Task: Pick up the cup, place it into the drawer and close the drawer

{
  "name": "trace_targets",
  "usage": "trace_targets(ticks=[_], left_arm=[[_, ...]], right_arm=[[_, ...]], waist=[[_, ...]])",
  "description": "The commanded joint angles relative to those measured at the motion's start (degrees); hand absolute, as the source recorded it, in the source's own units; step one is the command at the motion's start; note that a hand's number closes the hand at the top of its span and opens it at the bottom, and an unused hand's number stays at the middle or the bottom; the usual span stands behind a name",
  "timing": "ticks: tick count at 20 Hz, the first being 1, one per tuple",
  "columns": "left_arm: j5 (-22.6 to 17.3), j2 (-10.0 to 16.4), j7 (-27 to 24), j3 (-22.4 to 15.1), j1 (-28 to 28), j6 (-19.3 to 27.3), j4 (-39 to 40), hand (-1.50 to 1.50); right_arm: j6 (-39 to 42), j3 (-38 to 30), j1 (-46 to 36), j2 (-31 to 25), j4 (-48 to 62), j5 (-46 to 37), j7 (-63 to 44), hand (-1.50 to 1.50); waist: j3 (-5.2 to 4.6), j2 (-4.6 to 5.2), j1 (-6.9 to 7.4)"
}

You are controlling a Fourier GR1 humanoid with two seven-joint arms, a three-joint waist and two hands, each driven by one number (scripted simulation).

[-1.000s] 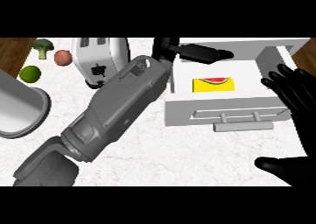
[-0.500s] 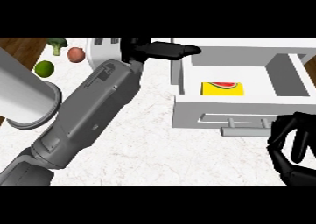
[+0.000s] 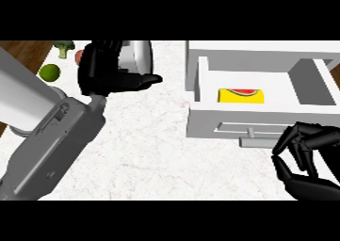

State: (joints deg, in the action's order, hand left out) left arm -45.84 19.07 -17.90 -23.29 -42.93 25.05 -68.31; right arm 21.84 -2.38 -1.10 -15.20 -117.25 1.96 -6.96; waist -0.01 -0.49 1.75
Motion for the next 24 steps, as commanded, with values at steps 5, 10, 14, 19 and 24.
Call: trace_targets(ticks=[5, 10, 14, 19, 24], left_arm=[[-2.6, 8.8, -0.5, 4.3, 19.4, -6.8, -15.2, -1.5], [-2.9, 10.5, -0.3, 6.0, 20.4, -10.6, -12.8, -1.5], [-2.8, 13.0, -2.9, 9.5, 26.9, -15.3, -14.3, -1.5], [-2.9, 13.8, -4.0, 12.2, 31.9, -20.3, -15.1, -1.5], [-4.8, 15.8, -0.8, 16.9, 34.0, -23.5, -16.3, -1.5]], right_arm=[[-0.9, 3.7, -2.3, -2.3, 2.0, -13.3, 3.1, 1.5], [-5.0, 14.8, -0.3, -4.1, 7.6, -33.6, 11.9, 1.5], [-7.7, 14.3, -3.1, -5.2, 17.7, -37.3, 17.4, 1.5], [-15.2, 16.8, -11.4, 0.7, 34.1, -44.7, 18.3, -1.5], [-16.0, 15.0, -17.1, -0.1, 46.4, -47.4, 21.6, -1.5]], waist=[[-0.03, 0.12, 0.17], [0.02, 0.48, -0.48], [0.03, 0.54, -0.93], [0.04, 0.67, -0.29], [0.04, 0.69, -0.61]])
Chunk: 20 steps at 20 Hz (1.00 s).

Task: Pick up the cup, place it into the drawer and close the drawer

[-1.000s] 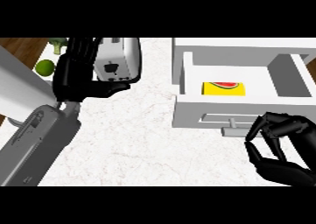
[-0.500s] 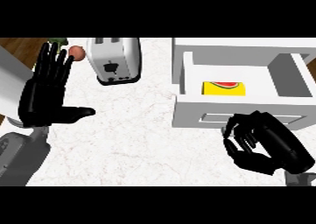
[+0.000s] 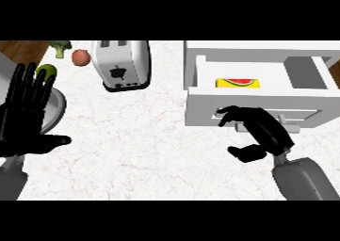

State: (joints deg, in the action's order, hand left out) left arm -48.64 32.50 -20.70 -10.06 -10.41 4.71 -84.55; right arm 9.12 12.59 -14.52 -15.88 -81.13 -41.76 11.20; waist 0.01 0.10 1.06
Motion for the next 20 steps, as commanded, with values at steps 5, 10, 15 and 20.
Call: trace_targets(ticks=[5, 10, 15, 20], left_arm=[[1.0, -0.2, -1.8, 4.8, 4.6, -7.5, 1.3, -1.5], [1.8, -0.9, 0.3, 6.9, 6.3, -8.7, -0.3, -1.5], [1.0, -0.4, 1.8, 8.9, 4.2, -11.4, 1.9, -1.5], [2.1, -2.6, 2.1, 7.5, 4.7, -11.8, 0.9, -1.5]], right_arm=[[-7.4, -1.3, -12.5, 6.4, 25.7, -6.1, 4.6, -1.5], [-9.2, -7.0, -20.1, 4.5, 40.3, -4.8, 12.7, -1.5], [-7.3, -11.9, -30.1, 3.5, 52.6, -2.6, 15.5, -1.5], [-6.7, -13.4, -34.7, -0.3, 62.0, -3.5, 21.2, -1.5]], waist=[[0.03, 0.1, 0.19], [0.04, 0.18, 0.28], [0.06, 0.6, 0.93], [0.1, 0.81, 1.41]])
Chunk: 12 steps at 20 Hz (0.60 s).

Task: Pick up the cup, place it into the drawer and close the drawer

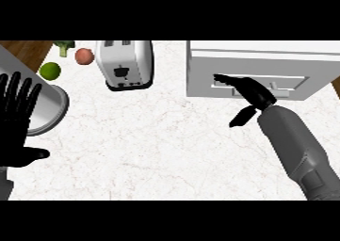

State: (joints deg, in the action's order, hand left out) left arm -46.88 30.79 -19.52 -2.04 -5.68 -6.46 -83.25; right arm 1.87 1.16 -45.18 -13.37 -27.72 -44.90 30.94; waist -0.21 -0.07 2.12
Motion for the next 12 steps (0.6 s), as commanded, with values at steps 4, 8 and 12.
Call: trace_targets(ticks=[4, 8, 12], left_arm=[[1.5, -0.5, -0.6, 0.5, -0.1, -1.3, 0.8, -1.5], [3.1, -2.1, -2.0, -1.0, -0.6, -1.9, 1.9, -1.5], [3.4, -1.8, -1.0, -0.8, -2.7, -1.3, 1.5, -1.5]], right_arm=[[0.8, -3.5, -8.0, -5.0, 12.7, -0.3, 1.9, -1.5], [0.6, -4.6, -10.9, -5.2, 15.1, 0.2, 1.1, -1.5], [1.4, -5.1, -12.4, -6.9, 16.4, 0.4, 1.9, -1.5]], waist=[[0.35, 1.54, 1.5], [0.38, 2.08, 2.48], [0.44, 2.38, 3.14]])
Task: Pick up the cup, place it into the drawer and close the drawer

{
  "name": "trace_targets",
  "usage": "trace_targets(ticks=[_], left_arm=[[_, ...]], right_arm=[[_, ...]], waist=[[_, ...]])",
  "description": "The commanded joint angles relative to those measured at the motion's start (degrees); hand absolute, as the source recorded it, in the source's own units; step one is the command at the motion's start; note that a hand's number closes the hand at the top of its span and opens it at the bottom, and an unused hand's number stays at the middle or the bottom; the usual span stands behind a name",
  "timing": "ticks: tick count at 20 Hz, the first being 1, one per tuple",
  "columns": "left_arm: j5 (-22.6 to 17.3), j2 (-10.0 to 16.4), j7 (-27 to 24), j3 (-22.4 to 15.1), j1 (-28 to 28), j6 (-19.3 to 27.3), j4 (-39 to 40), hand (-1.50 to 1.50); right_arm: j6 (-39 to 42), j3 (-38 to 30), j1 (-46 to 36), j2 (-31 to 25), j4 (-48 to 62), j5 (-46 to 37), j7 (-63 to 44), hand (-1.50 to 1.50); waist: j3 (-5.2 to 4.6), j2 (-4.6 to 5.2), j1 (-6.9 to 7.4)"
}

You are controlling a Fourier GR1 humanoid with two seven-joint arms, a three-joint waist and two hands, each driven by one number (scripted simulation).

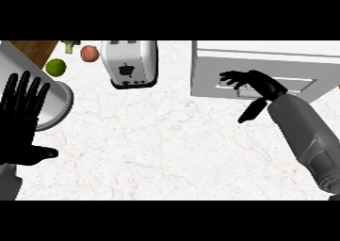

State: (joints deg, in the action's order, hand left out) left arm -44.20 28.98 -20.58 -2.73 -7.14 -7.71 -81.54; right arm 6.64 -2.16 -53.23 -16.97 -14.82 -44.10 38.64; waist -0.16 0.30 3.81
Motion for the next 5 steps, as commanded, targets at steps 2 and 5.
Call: trace_targets(ticks=[2, 5], left_arm=[[0.1, -0.2, 1.0, -0.2, -1.2, -0.2, 0.0, -1.5], [2.0, -1.3, -0.4, -0.8, -0.6, 1.0, 0.5, -1.5]], right_arm=[[-3.7, -2.0, -4.5, -2.9, 3.9, -0.1, -5.6, -1.5], [-2.4, -1.8, -4.2, -4.8, 4.9, -0.2, -3.8, -1.5]], waist=[[0.37, 1.78, 1.15], [0.35, 1.84, 1.13]])
